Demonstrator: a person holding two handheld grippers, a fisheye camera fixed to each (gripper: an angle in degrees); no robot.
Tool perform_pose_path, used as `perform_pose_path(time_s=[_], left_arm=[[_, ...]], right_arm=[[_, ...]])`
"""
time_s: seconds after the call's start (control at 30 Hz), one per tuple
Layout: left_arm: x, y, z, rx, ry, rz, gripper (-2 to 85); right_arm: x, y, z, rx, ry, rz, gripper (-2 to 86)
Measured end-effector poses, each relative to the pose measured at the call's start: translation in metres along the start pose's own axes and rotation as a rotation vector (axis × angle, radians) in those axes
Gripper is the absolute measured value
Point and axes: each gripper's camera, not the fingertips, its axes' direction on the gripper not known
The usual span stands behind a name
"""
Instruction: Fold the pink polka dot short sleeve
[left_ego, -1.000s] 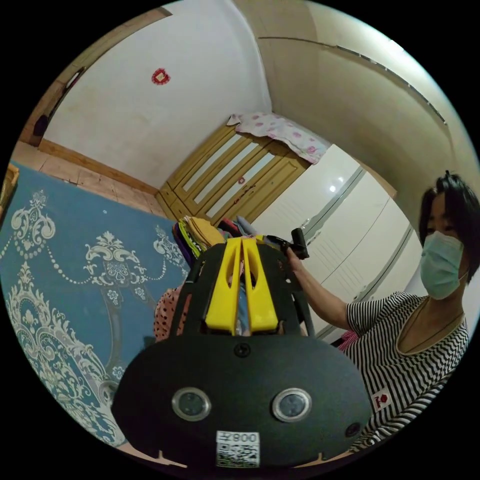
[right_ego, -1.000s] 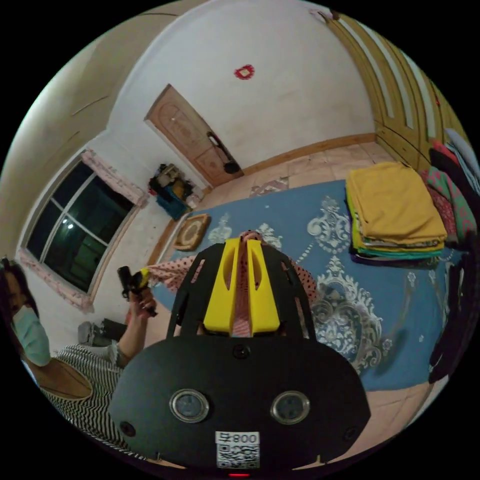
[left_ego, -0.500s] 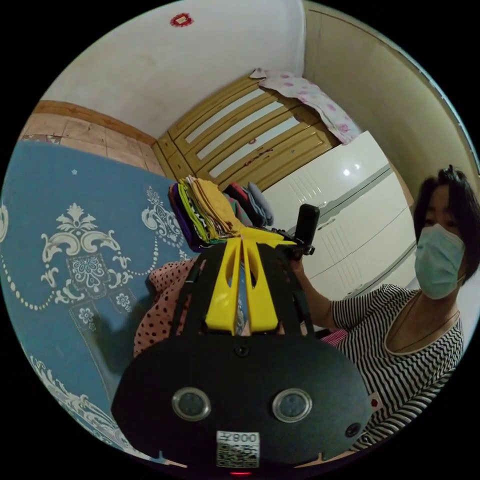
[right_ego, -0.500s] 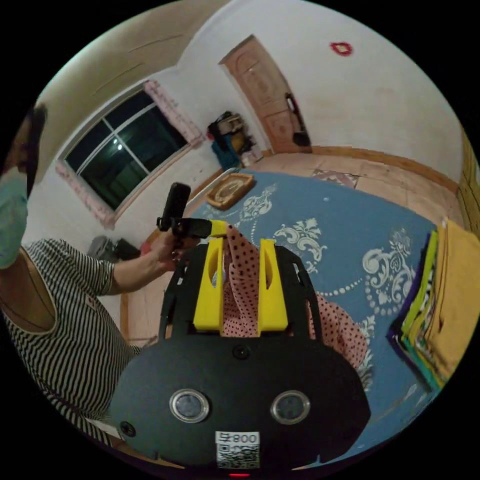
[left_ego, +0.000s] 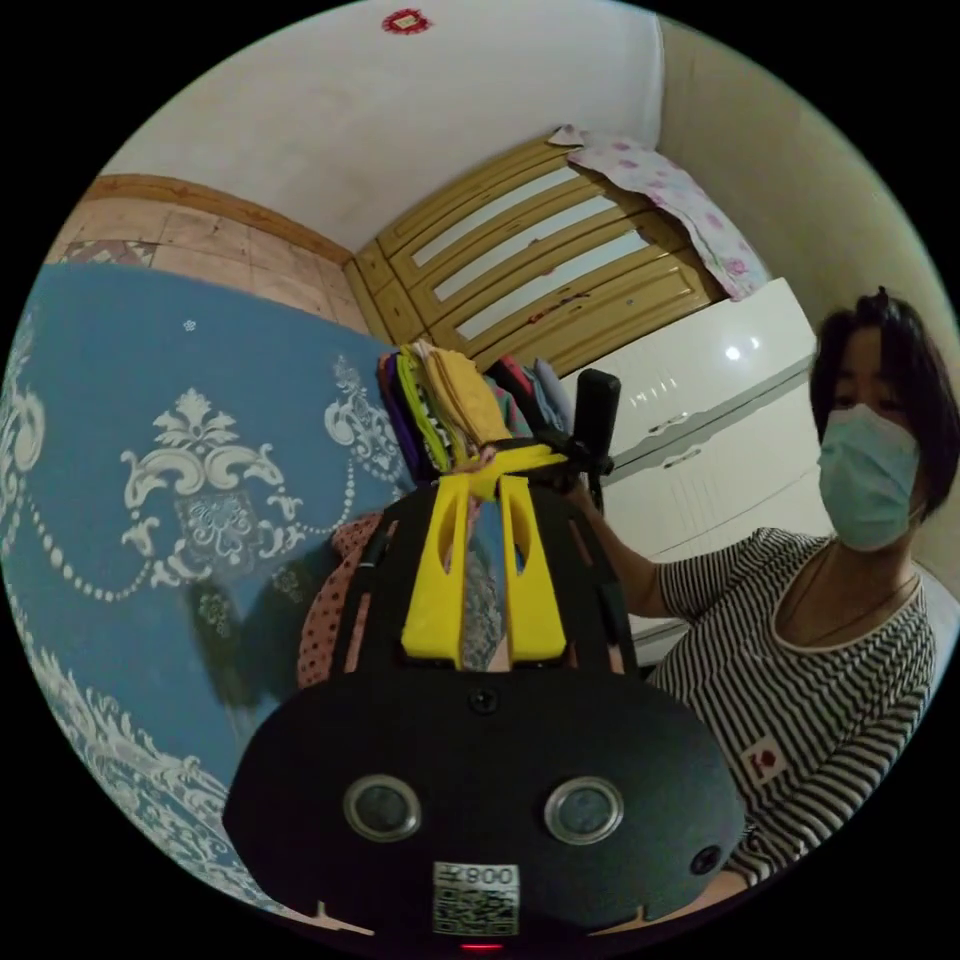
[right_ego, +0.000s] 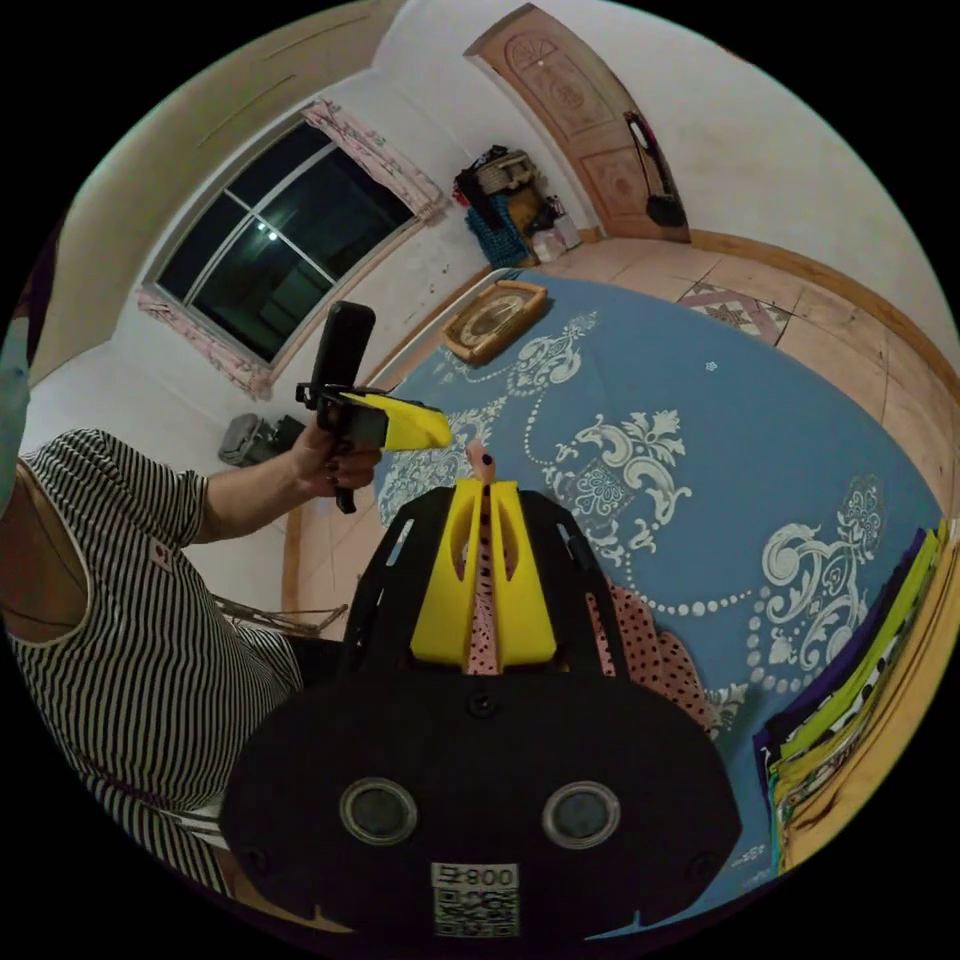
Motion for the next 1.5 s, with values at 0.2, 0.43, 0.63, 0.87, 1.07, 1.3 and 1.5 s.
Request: perform_pose_path(time_s=[0.2,0.43,0.63,0.87,1.07,1.3,1.5], left_arm=[[-0.046,0.089,0.026,-0.212,-0.228,-0.241,11.8],[-0.057,0.155,0.077,-0.448,-0.34,-0.309,8.6],[-0.041,0.173,0.081,-0.442,-0.466,-0.223,2.5],[0.012,0.128,0.026,-0.218,-0.58,-0.006,1.4],[0.127,0.057,-0.044,0.058,-0.708,0.277,1.2],[0.29,0.072,-0.126,0.326,-0.805,0.583,1.2],[0.362,0.156,-0.156,0.374,-0.859,0.774,1.2]], right_arm=[[0.028,0.01,-0.014,0.058,-0.049,0.033,0.9],[0.034,0.03,-0.02,0.099,-0.052,0.041,0.8],[0.022,0.055,-0.027,0.118,0.032,0.051,0.7],[0.03,0.075,-0.082,0.217,0.231,0.186,0.7],[-0.002,0.062,-0.188,0.451,0.358,0.176,0.8],[-0.079,0.089,-0.295,0.726,0.433,0.045,0.6],[-0.124,0.151,-0.318,0.85,0.417,-0.057,0.6]])
